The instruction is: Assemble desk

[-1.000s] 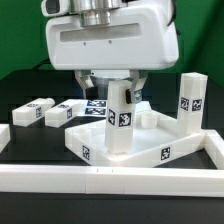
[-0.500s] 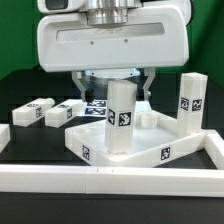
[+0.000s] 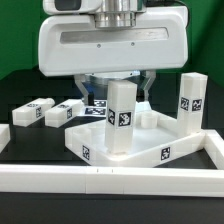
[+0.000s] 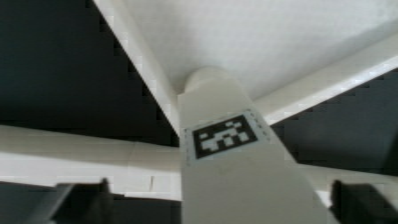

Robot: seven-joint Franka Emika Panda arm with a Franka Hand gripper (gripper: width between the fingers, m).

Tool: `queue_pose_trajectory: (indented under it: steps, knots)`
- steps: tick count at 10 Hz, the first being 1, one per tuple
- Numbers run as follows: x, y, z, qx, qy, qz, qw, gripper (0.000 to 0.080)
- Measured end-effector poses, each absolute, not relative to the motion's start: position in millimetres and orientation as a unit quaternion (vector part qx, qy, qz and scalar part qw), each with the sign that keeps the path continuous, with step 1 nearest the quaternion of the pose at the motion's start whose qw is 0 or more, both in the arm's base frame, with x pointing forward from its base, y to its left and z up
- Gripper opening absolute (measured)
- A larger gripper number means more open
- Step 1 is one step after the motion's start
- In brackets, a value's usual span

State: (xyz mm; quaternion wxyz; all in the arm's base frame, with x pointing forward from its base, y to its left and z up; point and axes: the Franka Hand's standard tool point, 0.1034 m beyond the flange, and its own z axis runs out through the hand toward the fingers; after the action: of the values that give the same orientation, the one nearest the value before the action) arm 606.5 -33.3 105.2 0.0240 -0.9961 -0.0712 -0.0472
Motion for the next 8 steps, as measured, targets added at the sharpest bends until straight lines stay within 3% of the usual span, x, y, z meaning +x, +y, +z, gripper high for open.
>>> queue_pose_trajectory:
  steps: [2,8]
  knots:
    - [606.4,-33.6,105.1,-0.996,-0.070,-0.047,0.024,0.0285]
    - [606.4,-33.6,104.9,-0.998,0.028,-0.045,0.030,0.0289]
